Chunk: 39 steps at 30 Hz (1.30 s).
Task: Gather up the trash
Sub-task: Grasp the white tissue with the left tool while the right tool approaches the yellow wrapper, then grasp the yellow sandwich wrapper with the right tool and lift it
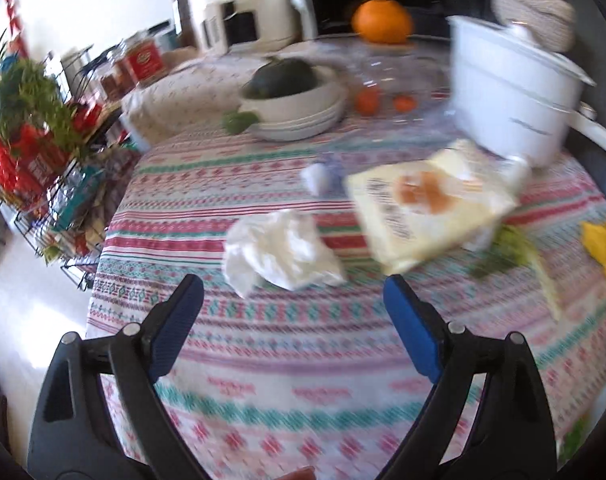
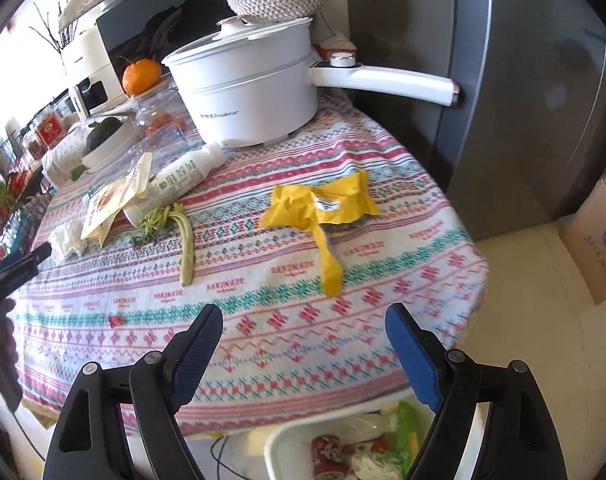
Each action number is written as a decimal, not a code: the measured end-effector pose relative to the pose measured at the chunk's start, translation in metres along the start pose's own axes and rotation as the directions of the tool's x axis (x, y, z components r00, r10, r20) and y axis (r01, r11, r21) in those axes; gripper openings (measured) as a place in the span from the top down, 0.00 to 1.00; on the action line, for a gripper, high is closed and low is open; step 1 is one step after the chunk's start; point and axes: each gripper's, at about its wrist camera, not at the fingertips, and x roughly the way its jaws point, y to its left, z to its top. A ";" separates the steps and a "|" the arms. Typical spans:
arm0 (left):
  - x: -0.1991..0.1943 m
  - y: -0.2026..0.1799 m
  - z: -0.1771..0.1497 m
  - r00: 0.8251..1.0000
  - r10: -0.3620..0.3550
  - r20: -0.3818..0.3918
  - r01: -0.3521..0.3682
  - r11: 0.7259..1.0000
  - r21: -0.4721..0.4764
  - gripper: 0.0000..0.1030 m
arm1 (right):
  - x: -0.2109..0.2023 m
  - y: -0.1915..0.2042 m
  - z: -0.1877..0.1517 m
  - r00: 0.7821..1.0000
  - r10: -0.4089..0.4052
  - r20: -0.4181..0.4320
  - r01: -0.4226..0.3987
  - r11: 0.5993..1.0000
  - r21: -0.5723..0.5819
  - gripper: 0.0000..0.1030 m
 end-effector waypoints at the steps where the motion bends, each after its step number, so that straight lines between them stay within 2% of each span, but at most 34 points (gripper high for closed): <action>1: 0.008 0.003 0.002 1.000 0.007 -0.008 -0.007 1.000 -0.008 0.11 | 0.004 0.002 0.002 1.000 0.004 0.000 -0.004 1.000 0.007 0.18; 8: 0.049 0.006 0.011 0.999 -0.016 -0.033 0.015 1.000 -0.009 0.14 | 0.025 0.005 0.014 1.000 0.009 -0.007 -0.008 0.999 0.044 0.18; 13: 0.067 0.005 0.012 0.995 -0.059 -0.079 0.057 0.998 -0.019 0.46 | 0.036 -0.001 0.024 1.000 0.008 -0.006 -0.007 0.997 0.073 0.18; 19: 0.064 0.007 0.012 0.995 -0.074 -0.069 0.069 0.996 -0.063 0.76 | 0.052 -0.007 0.041 1.000 -0.015 0.011 0.015 0.997 0.074 0.18; 23: 0.052 0.009 0.012 0.993 -0.087 -0.085 0.080 0.993 -0.085 0.88 | 0.071 -0.008 0.048 0.999 -0.033 0.015 0.032 0.997 0.069 0.18; 24: 0.049 0.011 0.012 0.992 -0.094 -0.088 0.086 0.992 -0.089 0.97 | 0.076 -0.009 0.049 0.999 -0.034 0.015 0.033 0.997 0.075 0.18; 25: 0.045 0.011 0.012 0.991 -0.101 -0.086 0.093 0.991 -0.091 0.98 | 0.082 -0.011 0.051 0.999 -0.032 0.012 0.030 0.995 0.090 0.18; 31: 0.027 0.012 0.010 0.990 -0.122 -0.067 0.119 0.992 -0.050 0.98 | 0.103 -0.024 0.055 1.000 0.028 -0.002 -0.027 0.972 0.233 0.18; 33: 0.026 0.012 0.008 0.988 -0.136 -0.070 0.135 0.991 -0.024 0.98 | 0.108 -0.025 0.058 1.000 0.029 -0.010 -0.026 0.968 0.249 0.18; 35: 0.028 0.012 0.007 0.986 -0.154 -0.071 0.152 0.988 -0.022 0.93 | 0.113 -0.023 0.060 1.000 0.016 -0.017 -0.012 0.968 0.251 0.18; 36: 0.028 0.014 0.008 0.985 -0.156 -0.071 0.154 0.988 -0.029 0.78 | 0.116 -0.023 0.061 1.000 0.010 -0.019 -0.004 0.967 0.255 0.22; 37: 0.029 0.016 0.009 0.986 -0.153 -0.067 0.150 0.988 -0.042 0.50 | 0.117 -0.023 0.061 1.000 0.007 -0.021 -0.002 0.965 0.262 0.29; 38: 0.030 0.017 0.010 0.988 -0.140 -0.060 0.137 0.989 -0.049 0.37 | 0.120 -0.023 0.061 1.000 0.017 -0.024 -0.010 0.963 0.270 0.34; 39: 0.031 0.018 0.011 0.990 -0.130 -0.048 0.127 0.991 -0.050 0.28 | 0.123 -0.023 0.061 0.999 0.031 -0.031 -0.022 0.962 0.272 0.44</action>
